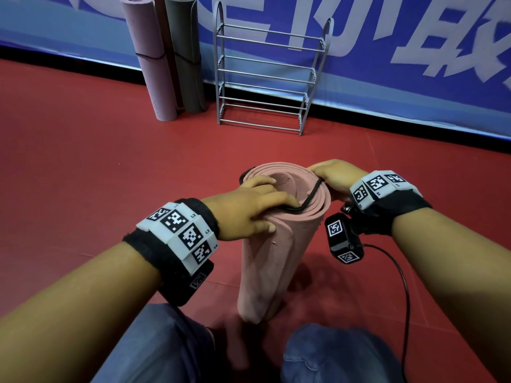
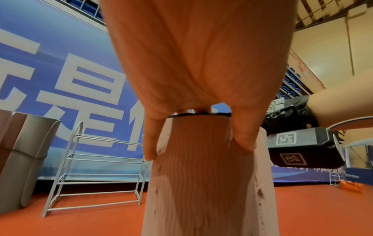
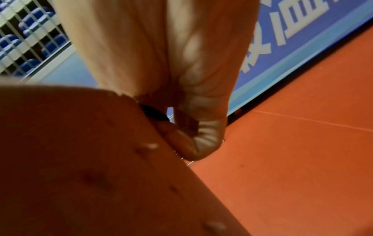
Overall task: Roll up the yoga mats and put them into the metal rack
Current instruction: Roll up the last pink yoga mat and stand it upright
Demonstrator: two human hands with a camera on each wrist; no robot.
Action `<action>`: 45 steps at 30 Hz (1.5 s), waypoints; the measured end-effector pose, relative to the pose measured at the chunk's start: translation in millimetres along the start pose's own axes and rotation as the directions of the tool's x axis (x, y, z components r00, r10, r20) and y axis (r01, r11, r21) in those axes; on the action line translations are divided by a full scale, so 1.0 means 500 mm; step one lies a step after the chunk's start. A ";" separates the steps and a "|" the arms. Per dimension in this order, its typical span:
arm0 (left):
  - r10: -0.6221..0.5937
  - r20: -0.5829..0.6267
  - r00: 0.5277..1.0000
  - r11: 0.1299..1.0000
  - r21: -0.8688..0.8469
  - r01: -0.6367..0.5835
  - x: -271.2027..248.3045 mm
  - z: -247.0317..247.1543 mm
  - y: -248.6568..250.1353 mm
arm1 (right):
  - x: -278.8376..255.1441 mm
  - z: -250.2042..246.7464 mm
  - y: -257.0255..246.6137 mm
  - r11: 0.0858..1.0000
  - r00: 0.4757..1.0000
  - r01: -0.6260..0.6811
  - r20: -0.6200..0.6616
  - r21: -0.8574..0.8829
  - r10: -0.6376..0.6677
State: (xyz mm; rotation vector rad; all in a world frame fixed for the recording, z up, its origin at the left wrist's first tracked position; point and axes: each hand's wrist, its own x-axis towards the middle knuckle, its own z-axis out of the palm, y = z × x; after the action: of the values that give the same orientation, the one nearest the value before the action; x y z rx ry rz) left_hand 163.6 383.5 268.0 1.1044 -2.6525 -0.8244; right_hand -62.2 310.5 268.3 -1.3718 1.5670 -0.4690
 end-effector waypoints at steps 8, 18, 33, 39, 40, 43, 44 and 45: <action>-0.077 -0.181 0.981 0.988 0.116 0.099 0.013 0.014 -0.008 | -0.039 -0.038 -0.005 0.989 0.983 -0.137 0.134 0.057 0.129; -0.149 -0.201 0.968 0.983 0.073 0.167 0.026 0.011 -0.016 | -0.090 -0.012 0.019 0.990 0.986 -0.126 0.105 -0.067 0.132; -0.081 -0.294 0.952 0.995 0.036 0.096 0.036 0.037 -0.011 | -0.090 0.085 0.054 0.974 0.999 -0.028 -0.038 -0.223 0.020; -0.029 -0.244 0.969 0.995 0.085 0.051 0.022 0.050 -0.020 | -0.086 0.102 0.075 0.988 0.995 0.001 -0.097 -0.157 -0.016; -0.021 -0.236 0.972 0.994 0.096 0.045 0.019 0.047 -0.019 | -0.087 0.100 0.075 0.989 0.995 0.016 -0.093 -0.145 -0.030; 0.027 -0.223 0.974 0.992 0.126 0.001 0.015 0.046 -0.019 | -0.095 0.088 0.075 0.993 0.995 0.031 -0.093 -0.117 -0.042; 0.055 -0.234 0.971 0.991 0.128 -0.025 0.014 0.048 -0.019 | -0.096 0.085 0.077 0.994 0.995 0.028 -0.091 -0.105 -0.038; 0.079 -0.253 0.964 0.991 0.127 -0.047 0.014 0.051 -0.019 | -0.098 0.085 0.080 0.995 0.996 0.024 -0.088 -0.098 -0.033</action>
State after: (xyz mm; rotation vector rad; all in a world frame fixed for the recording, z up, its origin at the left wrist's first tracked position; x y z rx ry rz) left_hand 156.0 384.1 241.1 1.0657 -2.5295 -0.4772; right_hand -53.1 379.2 236.7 -1.4654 1.6636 -0.4834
